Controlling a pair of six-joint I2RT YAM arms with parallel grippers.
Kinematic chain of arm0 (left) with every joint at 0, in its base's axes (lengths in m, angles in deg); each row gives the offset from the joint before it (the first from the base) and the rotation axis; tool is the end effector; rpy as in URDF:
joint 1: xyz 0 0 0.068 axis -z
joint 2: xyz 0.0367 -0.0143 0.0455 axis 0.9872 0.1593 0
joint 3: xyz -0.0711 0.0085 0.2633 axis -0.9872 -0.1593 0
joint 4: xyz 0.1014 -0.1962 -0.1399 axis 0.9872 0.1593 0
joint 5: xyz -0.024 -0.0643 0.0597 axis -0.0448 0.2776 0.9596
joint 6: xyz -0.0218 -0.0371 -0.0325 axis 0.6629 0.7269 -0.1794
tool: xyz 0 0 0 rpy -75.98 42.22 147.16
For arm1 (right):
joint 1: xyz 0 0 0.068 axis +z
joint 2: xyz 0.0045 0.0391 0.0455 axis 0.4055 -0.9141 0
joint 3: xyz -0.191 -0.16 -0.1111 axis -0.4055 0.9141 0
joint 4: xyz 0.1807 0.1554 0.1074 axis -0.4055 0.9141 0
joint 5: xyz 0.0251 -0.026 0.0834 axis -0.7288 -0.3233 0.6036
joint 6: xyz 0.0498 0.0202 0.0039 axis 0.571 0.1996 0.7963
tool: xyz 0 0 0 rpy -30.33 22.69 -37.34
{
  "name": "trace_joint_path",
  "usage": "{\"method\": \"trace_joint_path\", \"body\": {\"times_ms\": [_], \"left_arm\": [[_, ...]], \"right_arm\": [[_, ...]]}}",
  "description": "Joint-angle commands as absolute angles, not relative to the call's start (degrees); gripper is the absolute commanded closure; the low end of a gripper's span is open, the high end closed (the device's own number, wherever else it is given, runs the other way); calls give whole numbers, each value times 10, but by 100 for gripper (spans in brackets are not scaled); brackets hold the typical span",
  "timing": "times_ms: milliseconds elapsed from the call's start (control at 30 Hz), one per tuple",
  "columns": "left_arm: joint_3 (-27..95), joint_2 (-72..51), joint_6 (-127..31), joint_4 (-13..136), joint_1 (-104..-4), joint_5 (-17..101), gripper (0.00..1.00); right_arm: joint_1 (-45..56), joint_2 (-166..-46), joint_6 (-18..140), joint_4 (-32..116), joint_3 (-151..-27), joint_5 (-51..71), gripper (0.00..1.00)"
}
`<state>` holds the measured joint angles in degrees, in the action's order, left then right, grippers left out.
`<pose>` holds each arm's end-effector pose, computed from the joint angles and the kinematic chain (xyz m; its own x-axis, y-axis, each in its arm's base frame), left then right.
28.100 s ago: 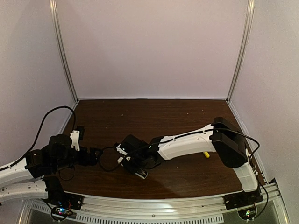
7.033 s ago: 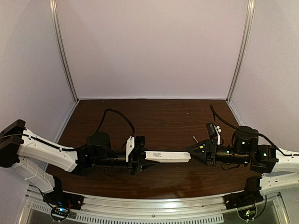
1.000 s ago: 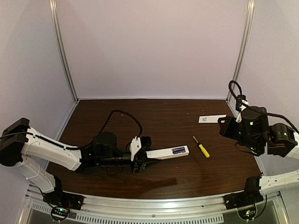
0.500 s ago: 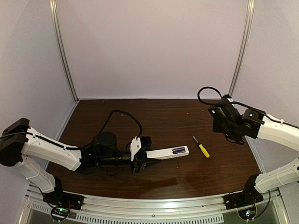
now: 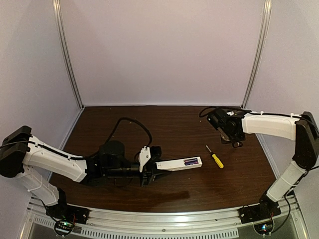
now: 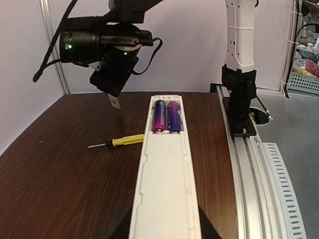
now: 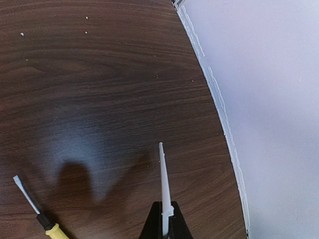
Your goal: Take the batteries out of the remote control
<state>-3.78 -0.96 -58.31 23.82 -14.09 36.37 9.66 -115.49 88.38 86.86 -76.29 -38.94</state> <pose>0.1127 -0.2839 0.2070 -0.0934 0.1605 -0.9826 0.9836 0.1681 -0.0661 0.2602 0.1442 0.2202 -0.8010 -0.0273 -0.5981 0.2410 0.8998 -0.3638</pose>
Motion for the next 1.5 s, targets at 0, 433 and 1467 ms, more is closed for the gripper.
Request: {"method": "trace_joint_path", "body": {"times_ms": [0, 433, 1467], "left_arm": [[-35, -11, -578, 213, -140, 354, 100], [-34, -9, -580, 217, -141, 354, 100], [-32, -13, -606, 237, -141, 340, 100]], "right_arm": [[75, -1193, 862, 865, -783, -378, 100], [52, -1244, 854, 853, -801, -327, 90], [45, -955, 849, 620, -631, 182, 35]]}}
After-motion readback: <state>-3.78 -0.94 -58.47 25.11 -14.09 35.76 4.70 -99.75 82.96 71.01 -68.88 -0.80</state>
